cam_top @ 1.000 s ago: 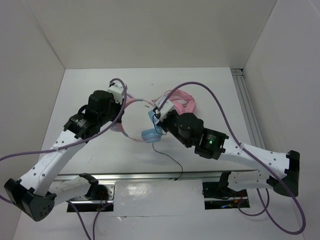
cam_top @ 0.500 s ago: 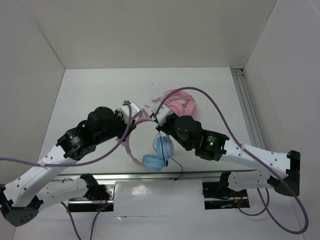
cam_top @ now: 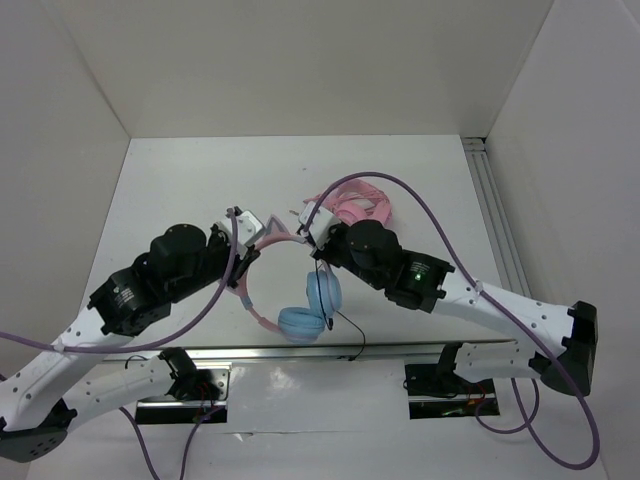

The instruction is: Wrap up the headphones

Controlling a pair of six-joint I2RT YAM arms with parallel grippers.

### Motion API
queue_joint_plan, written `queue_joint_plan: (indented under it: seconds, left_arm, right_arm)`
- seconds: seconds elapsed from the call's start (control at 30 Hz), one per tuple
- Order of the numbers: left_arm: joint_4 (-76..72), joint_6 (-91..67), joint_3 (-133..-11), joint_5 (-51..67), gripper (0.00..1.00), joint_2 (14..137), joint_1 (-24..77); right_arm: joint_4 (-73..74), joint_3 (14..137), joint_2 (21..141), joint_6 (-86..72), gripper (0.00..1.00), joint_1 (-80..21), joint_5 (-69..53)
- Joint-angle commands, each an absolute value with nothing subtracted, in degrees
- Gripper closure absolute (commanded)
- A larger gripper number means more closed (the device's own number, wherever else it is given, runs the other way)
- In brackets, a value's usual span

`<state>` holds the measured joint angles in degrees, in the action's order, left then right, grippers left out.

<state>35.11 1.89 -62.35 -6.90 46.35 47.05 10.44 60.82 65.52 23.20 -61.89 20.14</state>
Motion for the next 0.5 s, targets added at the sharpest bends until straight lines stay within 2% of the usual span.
queue_joint_plan:
  seconds: [0.0,0.13,0.47]
  left_arm:
    - [32.26,3.08,-65.74,1.22,1.00,44.56,48.25]
    - [31.73,3.08,-66.26,3.24,1.00,43.42,48.77]
    - [26.19,1.41,-66.27,9.05,1.00,39.03,48.78]
  right_arm:
    - [8.79,63.98,67.84,22.24,1.00,-59.24,17.32]
    - [9.32,64.51,68.38,21.71,1.00,-56.69,12.93]
    - [10.89,68.01,70.92,20.04,0.98,-52.47,-9.72]
